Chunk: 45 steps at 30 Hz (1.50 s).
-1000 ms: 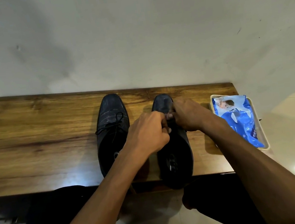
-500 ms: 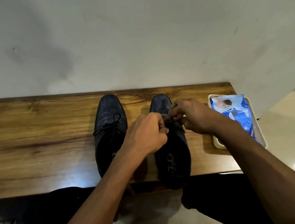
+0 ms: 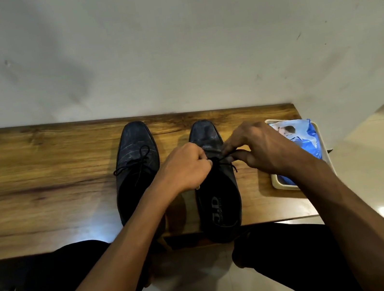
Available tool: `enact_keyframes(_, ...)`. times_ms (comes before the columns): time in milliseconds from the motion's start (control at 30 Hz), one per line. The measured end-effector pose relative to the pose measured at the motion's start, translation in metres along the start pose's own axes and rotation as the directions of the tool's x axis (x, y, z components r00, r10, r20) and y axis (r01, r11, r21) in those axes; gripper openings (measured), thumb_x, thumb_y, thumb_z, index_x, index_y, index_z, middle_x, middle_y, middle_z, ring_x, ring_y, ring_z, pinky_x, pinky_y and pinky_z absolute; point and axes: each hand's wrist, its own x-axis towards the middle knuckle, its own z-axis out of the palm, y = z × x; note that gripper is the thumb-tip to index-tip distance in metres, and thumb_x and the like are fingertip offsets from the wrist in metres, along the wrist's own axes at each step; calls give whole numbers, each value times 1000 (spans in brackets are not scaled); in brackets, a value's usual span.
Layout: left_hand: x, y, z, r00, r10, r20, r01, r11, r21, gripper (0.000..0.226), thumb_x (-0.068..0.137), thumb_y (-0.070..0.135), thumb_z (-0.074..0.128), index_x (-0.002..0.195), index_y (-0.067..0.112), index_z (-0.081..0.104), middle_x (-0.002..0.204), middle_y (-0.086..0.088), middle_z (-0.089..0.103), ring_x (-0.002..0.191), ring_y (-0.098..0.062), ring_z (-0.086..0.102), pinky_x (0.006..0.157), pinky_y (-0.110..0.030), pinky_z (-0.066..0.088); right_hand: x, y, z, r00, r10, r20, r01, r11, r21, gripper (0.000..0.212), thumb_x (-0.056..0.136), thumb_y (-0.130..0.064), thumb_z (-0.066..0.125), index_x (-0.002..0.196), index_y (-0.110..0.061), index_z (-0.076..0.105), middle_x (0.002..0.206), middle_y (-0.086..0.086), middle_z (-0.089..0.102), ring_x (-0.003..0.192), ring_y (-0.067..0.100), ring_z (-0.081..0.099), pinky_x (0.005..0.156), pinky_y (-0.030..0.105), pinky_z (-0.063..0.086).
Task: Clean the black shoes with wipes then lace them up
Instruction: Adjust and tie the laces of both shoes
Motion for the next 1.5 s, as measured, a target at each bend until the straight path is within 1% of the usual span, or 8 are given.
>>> enact_keyframes(200, 1, 0, -1, 976, -175, 130, 216, 849, -482, 20, 94, 12, 60, 78, 3, 67, 54, -3, 49, 43, -16, 53, 35, -23, 28, -22, -10, -5, 996, 50, 71, -47, 998, -50, 20, 91, -24, 65, 106, -26, 78, 88, -5, 76, 92, 20, 61, 84, 39, 50)
enact_keyframes(467, 10, -1, 12, 969, -191, 159, 247, 673, -697, 17, 94, 11, 63, 94, 0, 75, 54, 2, 51, 43, -10, 53, 33, -18, 29, -29, -23, 4, 981, 71, 180, -93, 988, 120, 25, 89, -29, 53, 88, -15, 75, 76, 3, 71, 70, 20, 64, 69, 41, 52)
enact_keyframes(767, 7, 2, 13, 999, -34, 18, 39, 902, -431, 17, 97, 19, 62, 87, 13, 75, 51, 1, 56, 44, -13, 57, 47, -24, 38, -16, -16, -6, 975, 197, 99, -220, 899, 379, 16, 100, -22, 57, 89, -20, 68, 69, -5, 73, 66, 6, 69, 73, 38, 58)
enact_keyframes(933, 8, -1, 13, 998, 65, -25, -69, 947, -315, 15, 96, 23, 64, 86, 18, 74, 55, -7, 63, 46, -13, 60, 59, -26, 48, -6, -5, -1, 970, 244, -21, -228, 931, 286, 12, 98, -23, 60, 93, -24, 71, 82, -8, 71, 68, 1, 66, 67, 29, 52)
enact_keyframes(1133, 6, 3, 15, 988, 115, -100, -133, 972, -196, 18, 91, 28, 70, 75, 21, 68, 55, 1, 64, 42, -11, 61, 50, -27, 51, 2, -5, 5, 978, 191, -87, -175, 971, 163, 13, 96, -27, 63, 101, -23, 74, 91, -10, 72, 77, 5, 63, 69, 29, 51)
enact_keyframes(1267, 4, 5, 15, 986, 92, -141, -114, 981, -156, 15, 92, 27, 69, 79, 21, 71, 62, 2, 67, 44, -7, 63, 48, -20, 51, 2, 10, 1, 976, 150, -155, -129, 982, 134, 7, 93, -26, 71, 98, -26, 76, 84, -17, 68, 65, -6, 56, 65, 24, 44)
enact_keyframes(1400, 3, 5, 15, 985, 53, -165, -79, 984, -161, 13, 90, 30, 71, 82, 20, 74, 73, 3, 72, 47, -6, 63, 61, -25, 55, 5, 21, 3, 960, 125, -253, -116, 992, 47, 9, 90, -25, 74, 97, -24, 78, 91, -5, 76, 74, 12, 63, 71, 38, 54)
enact_keyframes(1500, 4, 5, 16, 984, 8, -178, -42, 981, -189, 14, 89, 30, 72, 80, 19, 75, 63, 3, 68, 47, -8, 63, 66, -29, 55, 11, 11, 10, 940, 95, -327, -143, 982, -126, 13, 88, -31, 71, 98, -26, 77, 98, -3, 74, 91, 23, 66, 80, 44, 51)
